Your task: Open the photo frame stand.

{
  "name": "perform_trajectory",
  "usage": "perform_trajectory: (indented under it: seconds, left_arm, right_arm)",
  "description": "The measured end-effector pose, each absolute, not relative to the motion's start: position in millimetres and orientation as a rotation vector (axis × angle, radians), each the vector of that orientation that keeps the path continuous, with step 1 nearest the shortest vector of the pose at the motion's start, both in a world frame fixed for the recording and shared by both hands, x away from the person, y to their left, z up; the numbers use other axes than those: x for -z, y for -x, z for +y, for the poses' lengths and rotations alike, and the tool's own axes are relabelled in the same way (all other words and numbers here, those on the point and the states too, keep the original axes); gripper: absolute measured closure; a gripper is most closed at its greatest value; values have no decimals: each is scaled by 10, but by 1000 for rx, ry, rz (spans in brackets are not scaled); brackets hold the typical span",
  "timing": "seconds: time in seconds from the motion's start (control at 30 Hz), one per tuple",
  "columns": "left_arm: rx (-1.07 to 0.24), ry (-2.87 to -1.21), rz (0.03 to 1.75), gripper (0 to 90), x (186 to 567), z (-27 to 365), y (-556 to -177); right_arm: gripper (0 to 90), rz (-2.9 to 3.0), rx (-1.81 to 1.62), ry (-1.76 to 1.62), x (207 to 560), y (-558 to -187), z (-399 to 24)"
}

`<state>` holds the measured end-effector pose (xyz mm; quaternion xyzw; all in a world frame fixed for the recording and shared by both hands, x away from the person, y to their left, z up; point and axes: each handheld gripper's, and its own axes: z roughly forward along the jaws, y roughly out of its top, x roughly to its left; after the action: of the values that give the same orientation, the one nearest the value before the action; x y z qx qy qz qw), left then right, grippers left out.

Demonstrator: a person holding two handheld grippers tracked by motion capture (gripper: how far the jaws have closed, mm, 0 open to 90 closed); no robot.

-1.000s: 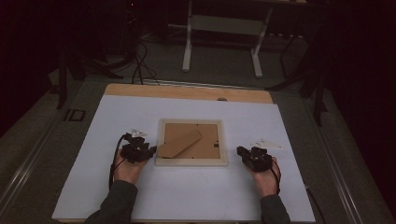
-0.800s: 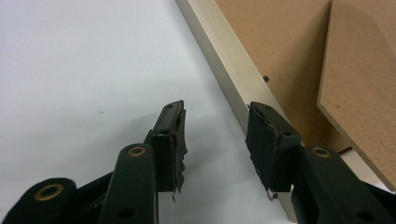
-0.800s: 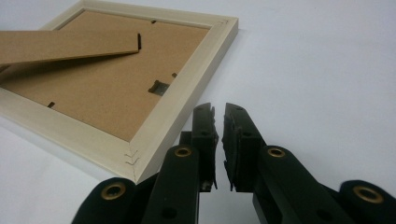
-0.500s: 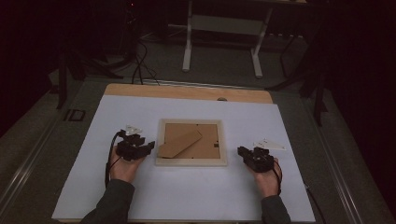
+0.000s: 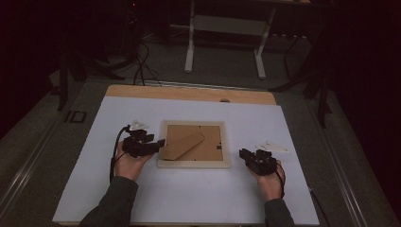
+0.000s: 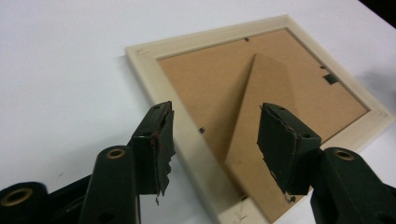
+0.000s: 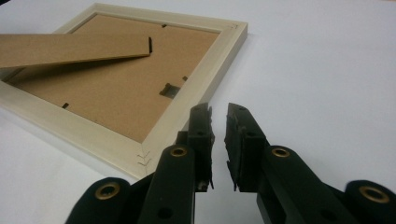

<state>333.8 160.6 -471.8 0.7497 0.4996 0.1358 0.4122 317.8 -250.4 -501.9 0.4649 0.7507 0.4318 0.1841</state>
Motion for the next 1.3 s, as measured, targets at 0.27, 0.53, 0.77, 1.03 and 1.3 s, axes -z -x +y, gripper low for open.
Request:
perform_trajectory:
  seconds: [0.27, 0.53, 0.77, 1.03, 1.3]
  left_arm:
    - [-312, -1922, 1205, 431, 4659, 1468, -3414]
    - [-308, -1956, 1172, 429, 4646, 1340, -3476]
    - [-262, -1972, 1150, 429, 4655, 1258, -3538]
    - [-284, -2040, 1102, 423, 4639, 1144, -3556]
    - [-251, -2110, 1076, 384, 4648, 1034, -3594]
  right_arm:
    - [785, 2118, -1224, -1310, 5006, -3175, -2523]
    - [773, 2145, -1216, -1287, 5016, -3177, -2461]
    - [773, 2138, -1220, -1304, 5013, -3184, -2501]
    - [767, 2130, -1224, -1308, 5011, -3181, -2517]
    - [764, 2145, -1211, -1300, 5034, -3180, -2458]
